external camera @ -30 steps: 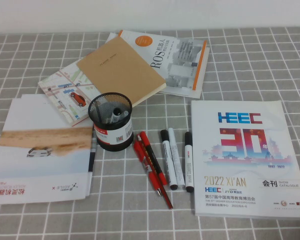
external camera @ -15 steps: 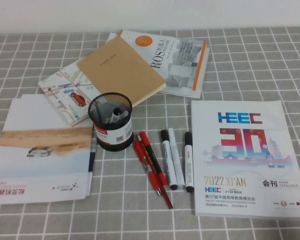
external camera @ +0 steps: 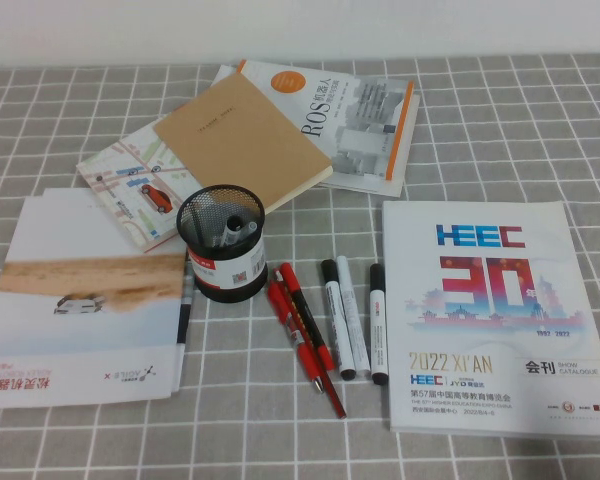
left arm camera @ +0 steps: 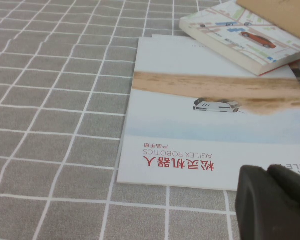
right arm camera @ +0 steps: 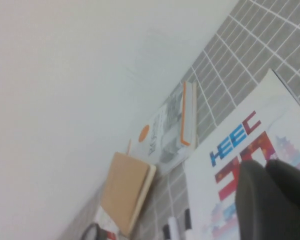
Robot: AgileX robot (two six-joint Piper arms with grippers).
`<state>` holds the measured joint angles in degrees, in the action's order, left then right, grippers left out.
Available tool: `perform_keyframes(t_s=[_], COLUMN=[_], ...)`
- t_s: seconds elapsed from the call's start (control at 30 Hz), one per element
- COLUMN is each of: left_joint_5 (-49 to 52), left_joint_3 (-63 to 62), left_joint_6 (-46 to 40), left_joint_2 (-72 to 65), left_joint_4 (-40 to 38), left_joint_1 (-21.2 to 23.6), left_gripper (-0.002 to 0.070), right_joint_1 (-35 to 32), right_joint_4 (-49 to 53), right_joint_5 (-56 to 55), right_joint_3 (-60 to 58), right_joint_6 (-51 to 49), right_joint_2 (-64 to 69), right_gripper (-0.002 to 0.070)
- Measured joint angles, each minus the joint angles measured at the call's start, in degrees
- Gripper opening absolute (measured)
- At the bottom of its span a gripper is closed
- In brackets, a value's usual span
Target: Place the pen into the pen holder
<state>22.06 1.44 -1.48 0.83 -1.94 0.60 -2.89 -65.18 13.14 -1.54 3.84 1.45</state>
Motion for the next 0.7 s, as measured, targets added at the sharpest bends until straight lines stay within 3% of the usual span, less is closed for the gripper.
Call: perform_keyframes(t_s=[0.17, 0.3, 0.47, 0.7], left_joint_5=[0.0, 0.0, 0.0, 0.0], left_joint_3=[0.0, 0.0, 0.0, 0.0], left_joint_6=[0.0, 0.0, 0.0, 0.0], left_joint_2=[0.0, 0.0, 0.0, 0.0], left_joint_4=[0.0, 0.0, 0.0, 0.0], left_joint_1=[0.0, 0.0, 0.0, 0.0], left_gripper=[-0.0003, -0.0003, -0.0003, -0.0003], right_joint_1=[0.0, 0.0, 0.0, 0.83], right_joint_4=[1.12, 7.79, 21.4, 28.86], right_joint_5=[4.52, 10.7, 27.66, 46.57], right_joint_3=[1.71, 13.5, 35.02, 55.16], right_joint_6=[9.95, 17.26, 19.09, 18.12], right_joint_2=[0.63, 8.31, 28.38, 52.74], right_gripper=[-0.0014, -0.0014, -0.0014, -0.0014])
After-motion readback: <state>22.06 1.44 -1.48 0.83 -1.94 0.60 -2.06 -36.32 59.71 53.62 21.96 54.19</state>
